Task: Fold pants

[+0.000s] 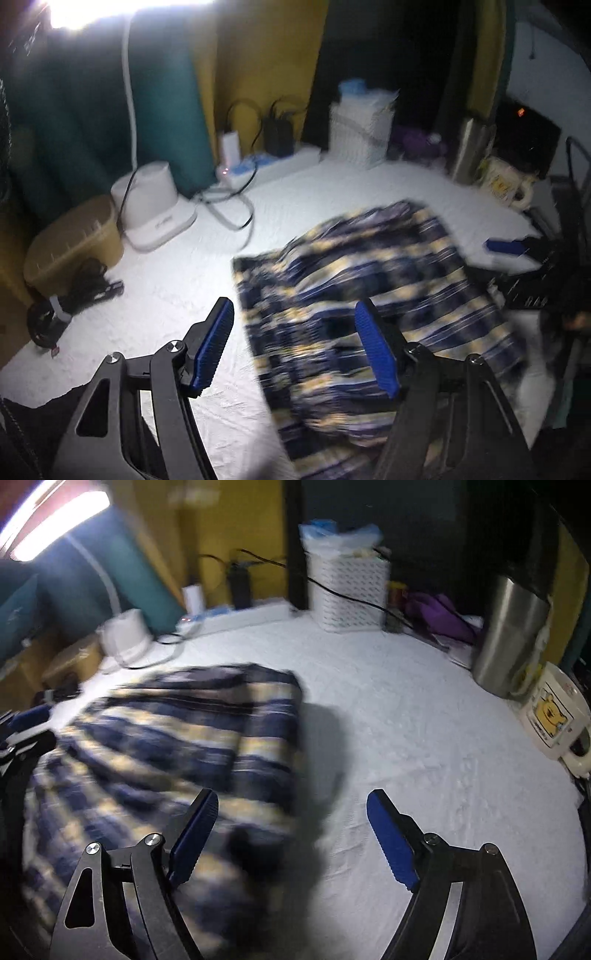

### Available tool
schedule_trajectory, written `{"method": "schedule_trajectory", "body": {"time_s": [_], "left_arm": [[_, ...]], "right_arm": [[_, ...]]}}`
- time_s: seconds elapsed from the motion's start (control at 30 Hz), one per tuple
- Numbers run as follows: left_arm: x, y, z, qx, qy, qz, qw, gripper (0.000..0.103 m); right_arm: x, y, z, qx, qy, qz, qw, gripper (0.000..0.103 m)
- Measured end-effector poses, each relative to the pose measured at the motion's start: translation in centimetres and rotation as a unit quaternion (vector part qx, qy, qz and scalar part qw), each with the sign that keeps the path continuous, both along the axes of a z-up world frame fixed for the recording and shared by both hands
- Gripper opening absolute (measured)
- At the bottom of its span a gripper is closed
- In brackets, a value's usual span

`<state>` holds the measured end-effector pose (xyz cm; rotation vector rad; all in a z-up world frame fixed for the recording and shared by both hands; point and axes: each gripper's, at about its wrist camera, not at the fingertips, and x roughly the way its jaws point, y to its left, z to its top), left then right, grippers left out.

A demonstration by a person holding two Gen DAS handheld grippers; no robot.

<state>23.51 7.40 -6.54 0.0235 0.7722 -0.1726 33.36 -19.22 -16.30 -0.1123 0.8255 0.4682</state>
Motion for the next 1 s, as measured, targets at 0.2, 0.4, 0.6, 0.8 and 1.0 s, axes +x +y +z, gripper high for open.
{"method": "schedule_trajectory", "body": {"time_s": [0.2,0.4,0.6,0.8,1.0], "left_arm": [[-0.7,-2.0,-1.8,0.003,0.036,-0.032,0.9988,0.069],[-1.8,-1.5,-4.2,0.011,0.073,-0.012,0.9972,0.069],[-2.8,-0.9,-5.3,0.007,0.08,-0.01,0.9967,0.071],[-3.3,-0.3,-5.7,0.005,0.076,-0.008,0.9971,0.073],[-3.8,-0.3,-5.6,0.009,0.071,0.002,0.9975,0.073]], "right_arm": [[-2.6,3.2,-0.8,0.002,0.012,0.047,0.999,0.084],[-4.0,3.0,-2.6,-0.018,0.024,0.043,0.999,0.084],[-5.0,2.0,-3.3,-0.03,0.02,0.034,0.999,0.084],[-5.8,0.5,-3.6,-0.029,0.018,0.019,0.999,0.084],[-6.8,-1.0,-3.6,-0.028,0.014,0.005,0.999,0.084]]}}
